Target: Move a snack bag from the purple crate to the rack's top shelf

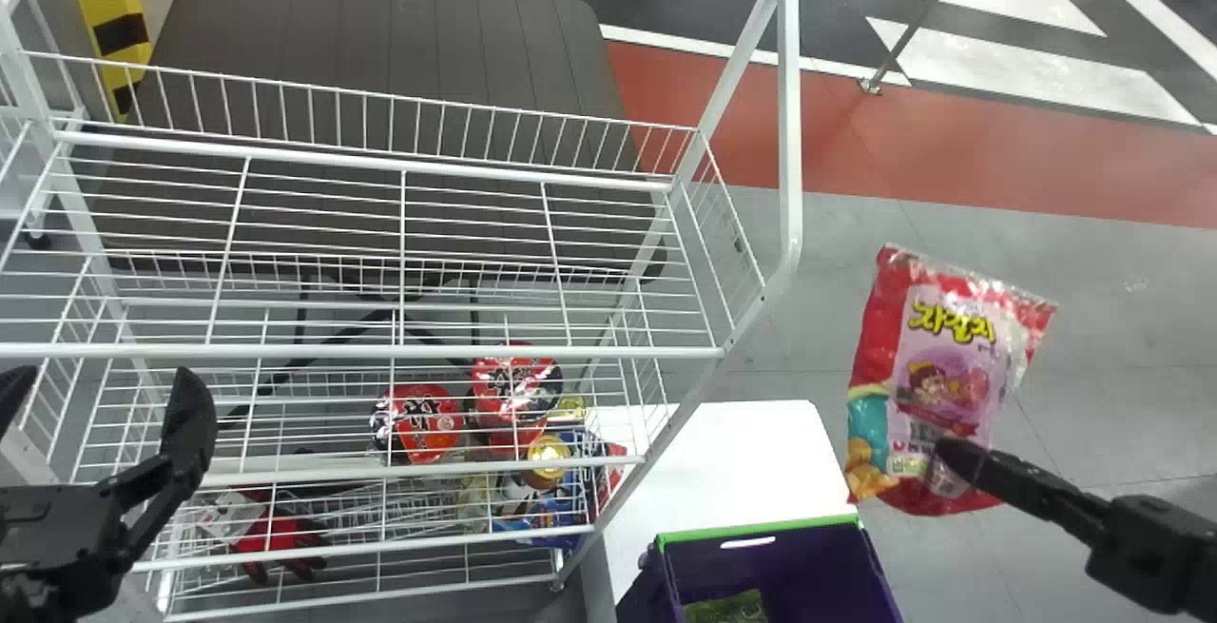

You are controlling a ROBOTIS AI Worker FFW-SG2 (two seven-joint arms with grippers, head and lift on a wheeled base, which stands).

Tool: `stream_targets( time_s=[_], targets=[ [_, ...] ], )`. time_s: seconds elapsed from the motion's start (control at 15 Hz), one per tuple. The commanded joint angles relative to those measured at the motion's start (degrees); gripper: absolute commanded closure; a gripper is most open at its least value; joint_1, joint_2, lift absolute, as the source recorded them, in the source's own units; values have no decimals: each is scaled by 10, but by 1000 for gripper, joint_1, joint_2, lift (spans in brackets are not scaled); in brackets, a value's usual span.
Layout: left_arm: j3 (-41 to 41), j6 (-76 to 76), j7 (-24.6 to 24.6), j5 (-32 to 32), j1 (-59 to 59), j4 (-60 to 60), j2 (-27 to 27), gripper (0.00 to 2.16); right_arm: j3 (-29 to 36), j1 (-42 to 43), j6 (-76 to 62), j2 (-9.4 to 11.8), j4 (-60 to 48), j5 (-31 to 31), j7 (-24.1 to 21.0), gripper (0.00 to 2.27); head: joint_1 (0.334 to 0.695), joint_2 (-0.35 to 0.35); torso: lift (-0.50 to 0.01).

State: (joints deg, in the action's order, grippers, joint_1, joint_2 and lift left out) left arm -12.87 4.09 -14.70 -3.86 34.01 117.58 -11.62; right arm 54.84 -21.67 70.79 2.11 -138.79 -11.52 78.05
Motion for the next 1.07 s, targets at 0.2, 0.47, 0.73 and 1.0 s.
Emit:
stream_targets(
  time_s=[0.2,0.47,0.73,1.0],
  targets=[
    [2,-13,0,-4,-1,-15,-1,164,-59,80,193,0,-117,18,3,2256,695,-350,0],
    [2,-13,-1,-3,-1,-16,-1,164,-194,137,193,-22,-147,-22,3,2260,695,-250,0],
    [1,-17,-1,-2,-7,-37,5,164,-300,135,99,-22,-137,-3,-5,2260,695,-133,0],
    [-2,-20,-4,-1,-9,-44,5,164,-428,112,-68,-22,-83,1,-104,2260,695,-30,0]
  ],
)
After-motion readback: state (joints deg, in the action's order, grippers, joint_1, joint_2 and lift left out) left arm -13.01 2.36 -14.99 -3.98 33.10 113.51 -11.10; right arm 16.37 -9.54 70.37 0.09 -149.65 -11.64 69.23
